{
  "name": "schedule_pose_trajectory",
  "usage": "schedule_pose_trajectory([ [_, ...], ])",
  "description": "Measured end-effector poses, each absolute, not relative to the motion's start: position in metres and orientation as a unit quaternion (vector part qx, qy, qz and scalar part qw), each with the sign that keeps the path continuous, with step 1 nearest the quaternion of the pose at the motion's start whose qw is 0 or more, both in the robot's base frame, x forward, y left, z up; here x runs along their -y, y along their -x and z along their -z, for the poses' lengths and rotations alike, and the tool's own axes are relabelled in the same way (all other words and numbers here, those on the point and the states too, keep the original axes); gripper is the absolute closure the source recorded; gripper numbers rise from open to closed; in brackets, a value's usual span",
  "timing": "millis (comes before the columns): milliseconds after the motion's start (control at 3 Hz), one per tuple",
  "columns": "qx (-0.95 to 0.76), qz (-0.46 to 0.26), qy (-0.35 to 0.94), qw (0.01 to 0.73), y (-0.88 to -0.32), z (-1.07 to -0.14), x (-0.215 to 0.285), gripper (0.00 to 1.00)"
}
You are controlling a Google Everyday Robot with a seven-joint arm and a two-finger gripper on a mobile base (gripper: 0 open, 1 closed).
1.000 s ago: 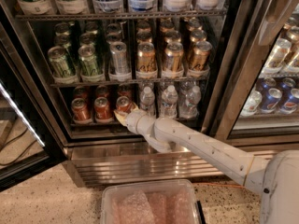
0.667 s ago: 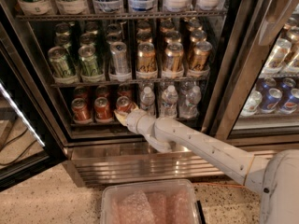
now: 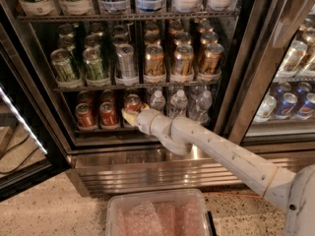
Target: Pick coke can from bottom shelf of fridge
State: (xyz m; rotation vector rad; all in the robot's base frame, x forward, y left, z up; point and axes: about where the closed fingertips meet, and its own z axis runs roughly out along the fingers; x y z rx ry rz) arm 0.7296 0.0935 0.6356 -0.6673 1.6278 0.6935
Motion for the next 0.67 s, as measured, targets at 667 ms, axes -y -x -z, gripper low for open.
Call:
schedule_pose_trajectory([
  [667, -0.658, -0.379, 0.290, 0.583, -0.715, -0.692, -0.089, 1.00],
])
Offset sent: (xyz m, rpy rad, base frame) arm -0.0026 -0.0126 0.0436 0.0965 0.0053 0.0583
